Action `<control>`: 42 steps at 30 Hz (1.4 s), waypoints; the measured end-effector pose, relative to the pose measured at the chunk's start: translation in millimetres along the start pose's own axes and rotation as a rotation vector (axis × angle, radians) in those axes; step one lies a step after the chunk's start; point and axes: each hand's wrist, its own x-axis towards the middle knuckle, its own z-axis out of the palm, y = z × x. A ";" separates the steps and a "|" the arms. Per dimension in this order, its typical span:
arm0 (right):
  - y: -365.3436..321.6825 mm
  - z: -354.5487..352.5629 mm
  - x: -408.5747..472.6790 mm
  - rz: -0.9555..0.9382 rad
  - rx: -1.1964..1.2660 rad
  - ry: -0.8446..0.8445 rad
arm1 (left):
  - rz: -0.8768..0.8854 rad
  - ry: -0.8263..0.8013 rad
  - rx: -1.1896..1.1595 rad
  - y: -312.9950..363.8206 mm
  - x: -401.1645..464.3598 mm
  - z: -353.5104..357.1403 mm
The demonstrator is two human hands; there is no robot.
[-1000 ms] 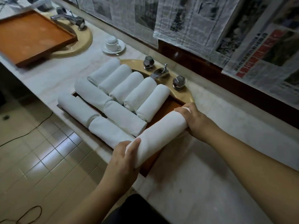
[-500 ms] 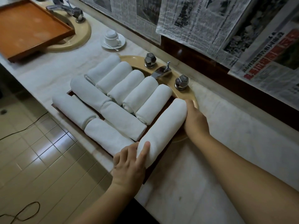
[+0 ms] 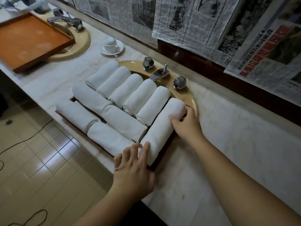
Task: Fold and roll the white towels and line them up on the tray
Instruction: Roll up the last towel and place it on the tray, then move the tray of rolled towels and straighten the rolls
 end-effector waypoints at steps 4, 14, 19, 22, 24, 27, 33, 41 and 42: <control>-6.3 18.3 -14.9 0.116 0.094 0.034 | -0.048 -0.002 0.053 8.0 16.9 -1.2; -11.1 29.1 -27.8 0.330 0.135 0.135 | 0.039 0.011 0.078 -7.3 36.5 -11.8; -6.7 36.9 -31.0 0.460 0.184 0.103 | -0.298 0.202 -0.065 -89.3 117.4 -64.3; -7.1 44.3 -31.2 0.502 0.224 0.102 | -0.608 0.160 -0.064 -173.0 186.7 -80.3; -10.6 50.3 -33.2 0.538 0.276 0.089 | -0.733 0.047 -0.053 -222.5 221.0 -79.8; -10.4 57.9 -33.0 0.576 0.331 0.054 | -0.790 -0.155 -0.106 -274.0 260.6 -69.8; -11.4 61.1 -31.8 0.633 0.436 0.011 | -0.829 -0.341 -0.509 -290.8 287.1 -51.2; -4.8 64.6 -37.2 0.656 0.416 0.145 | -0.851 -0.277 -0.650 -280.4 280.8 -49.1; -2.9 62.9 -38.7 0.652 0.423 0.169 | -0.836 -0.269 -0.645 -277.1 276.9 -50.4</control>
